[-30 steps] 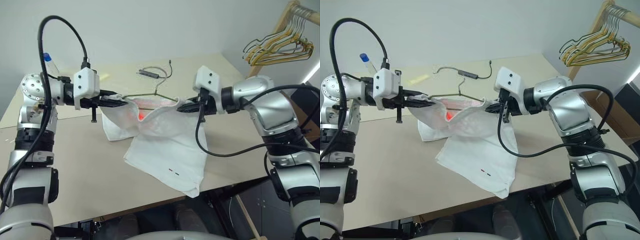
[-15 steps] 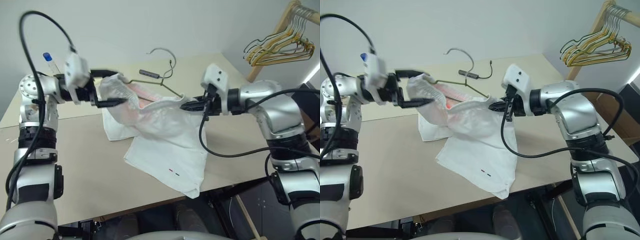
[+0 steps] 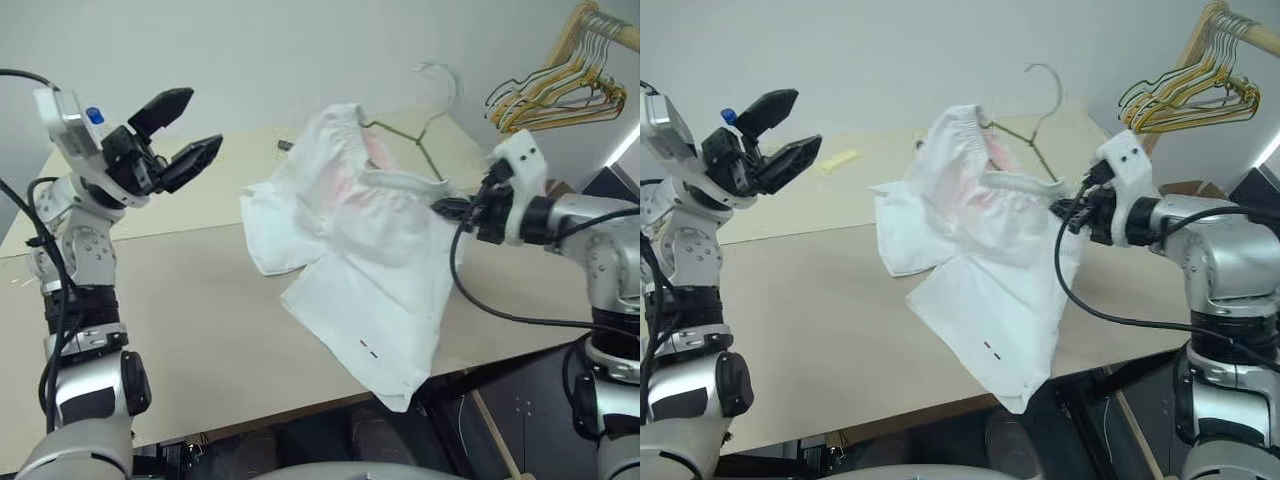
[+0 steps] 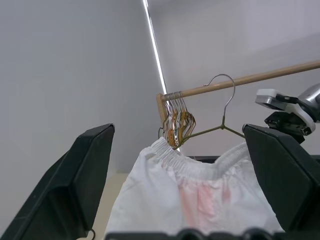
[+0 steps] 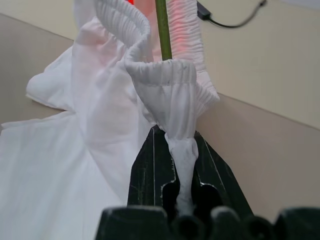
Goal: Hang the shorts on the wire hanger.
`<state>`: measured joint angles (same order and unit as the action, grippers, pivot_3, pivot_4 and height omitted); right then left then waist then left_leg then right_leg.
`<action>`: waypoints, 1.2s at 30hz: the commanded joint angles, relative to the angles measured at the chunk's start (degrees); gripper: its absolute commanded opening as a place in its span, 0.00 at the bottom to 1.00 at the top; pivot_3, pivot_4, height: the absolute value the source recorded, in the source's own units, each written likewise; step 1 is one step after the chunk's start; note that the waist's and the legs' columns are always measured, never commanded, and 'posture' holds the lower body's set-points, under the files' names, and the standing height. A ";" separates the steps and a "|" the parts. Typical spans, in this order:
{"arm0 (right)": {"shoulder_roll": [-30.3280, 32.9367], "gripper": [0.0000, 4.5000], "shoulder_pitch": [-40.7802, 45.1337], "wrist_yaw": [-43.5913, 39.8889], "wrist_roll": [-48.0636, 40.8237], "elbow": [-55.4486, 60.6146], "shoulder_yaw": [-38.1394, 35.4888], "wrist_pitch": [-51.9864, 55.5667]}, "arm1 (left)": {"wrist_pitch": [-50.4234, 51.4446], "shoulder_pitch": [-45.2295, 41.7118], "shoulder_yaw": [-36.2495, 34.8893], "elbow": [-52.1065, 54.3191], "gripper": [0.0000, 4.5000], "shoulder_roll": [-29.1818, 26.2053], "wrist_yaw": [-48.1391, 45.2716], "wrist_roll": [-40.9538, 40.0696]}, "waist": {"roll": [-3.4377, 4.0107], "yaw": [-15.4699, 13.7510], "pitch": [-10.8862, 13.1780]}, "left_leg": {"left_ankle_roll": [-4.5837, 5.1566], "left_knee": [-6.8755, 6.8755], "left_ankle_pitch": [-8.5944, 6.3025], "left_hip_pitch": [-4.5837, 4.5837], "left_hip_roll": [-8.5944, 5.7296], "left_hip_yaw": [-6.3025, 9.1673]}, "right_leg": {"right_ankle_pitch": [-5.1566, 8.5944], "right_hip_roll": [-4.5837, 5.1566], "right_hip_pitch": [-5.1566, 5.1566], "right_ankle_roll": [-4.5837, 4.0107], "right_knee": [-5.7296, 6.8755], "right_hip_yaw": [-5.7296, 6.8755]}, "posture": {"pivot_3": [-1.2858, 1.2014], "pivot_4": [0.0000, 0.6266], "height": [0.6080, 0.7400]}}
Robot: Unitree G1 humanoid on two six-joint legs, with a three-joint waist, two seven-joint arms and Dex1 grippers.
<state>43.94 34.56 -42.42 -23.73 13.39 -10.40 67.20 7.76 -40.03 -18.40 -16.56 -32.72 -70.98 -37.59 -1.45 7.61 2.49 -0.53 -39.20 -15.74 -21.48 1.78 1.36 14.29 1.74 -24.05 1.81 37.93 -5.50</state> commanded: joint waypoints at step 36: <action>-9.74 0.00 35.21 65.34 28.55 -30.58 -35.01 3.84 | 0.20 8.48 5.55 18.65 0.99 1.73 1.71 -1.27 | 0.59 8.81 -0.15 | 0.01 0.39 -0.01 0.46 -0.02 -0.22 | 0.06 -0.10 0.82 0.10 -0.36 -0.48 | 0.44 0.00 1.00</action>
<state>33.46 66.72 20.26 5.01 -16.68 -43.85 75.51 8.66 -31.11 -12.36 -0.01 -30.17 -69.30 -38.33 -0.86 16.42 2.34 -0.51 -38.80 -15.74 -21.02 1.75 1.13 14.36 1.65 -23.23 1.92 37.55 -5.98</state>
